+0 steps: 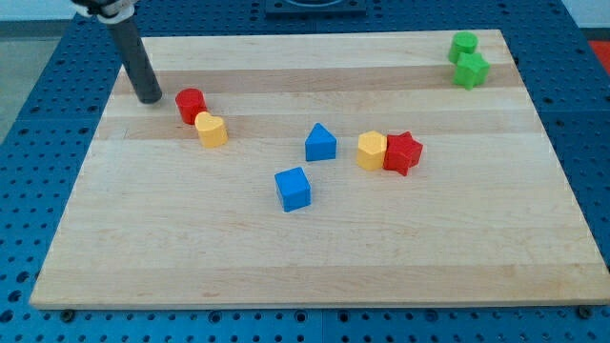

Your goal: Slide the red circle to the blue triangle

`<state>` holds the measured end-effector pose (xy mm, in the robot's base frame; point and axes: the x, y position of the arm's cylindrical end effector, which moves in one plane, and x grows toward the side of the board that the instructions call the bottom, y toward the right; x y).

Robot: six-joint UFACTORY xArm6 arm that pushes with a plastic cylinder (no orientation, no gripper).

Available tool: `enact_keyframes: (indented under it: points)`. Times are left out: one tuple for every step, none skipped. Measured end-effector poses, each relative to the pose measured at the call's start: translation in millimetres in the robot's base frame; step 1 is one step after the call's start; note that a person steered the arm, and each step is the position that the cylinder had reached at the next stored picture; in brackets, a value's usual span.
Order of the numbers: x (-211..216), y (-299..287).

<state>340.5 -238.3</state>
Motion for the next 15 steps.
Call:
enact_keyframes:
  points:
    - [17, 0]
    - [16, 6]
    - [8, 24]
    - [8, 53]
    - [11, 86]
    - [22, 114]
    - [39, 132]
    - [45, 148]
    - [55, 160]
    - [61, 170]
    - [62, 179]
    - [62, 187]
    - [62, 187]
    - [62, 189]
    - [59, 192]
